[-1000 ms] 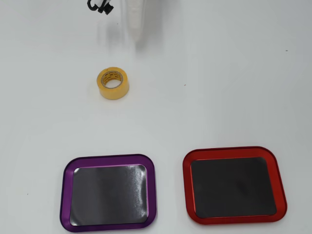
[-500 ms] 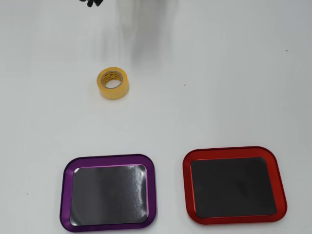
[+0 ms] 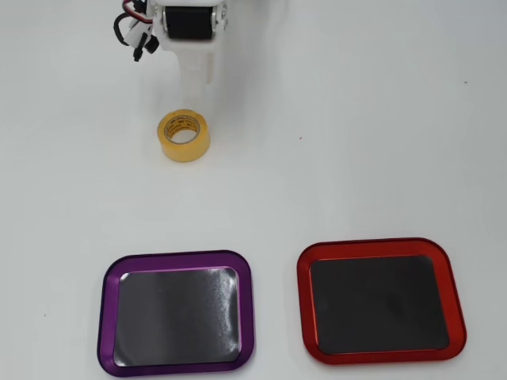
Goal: Grasp a tape and put it in the right purple dish.
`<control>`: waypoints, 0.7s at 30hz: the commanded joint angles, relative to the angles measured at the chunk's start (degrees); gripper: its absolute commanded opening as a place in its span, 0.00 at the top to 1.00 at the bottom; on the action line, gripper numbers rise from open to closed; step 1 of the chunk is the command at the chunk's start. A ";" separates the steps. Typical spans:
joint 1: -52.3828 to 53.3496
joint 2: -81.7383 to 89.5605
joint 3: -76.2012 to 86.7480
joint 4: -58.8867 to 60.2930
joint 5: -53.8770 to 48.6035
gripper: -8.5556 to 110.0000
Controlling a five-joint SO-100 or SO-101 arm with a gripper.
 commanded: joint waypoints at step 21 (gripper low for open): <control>3.43 -0.26 6.33 -11.07 -2.20 0.79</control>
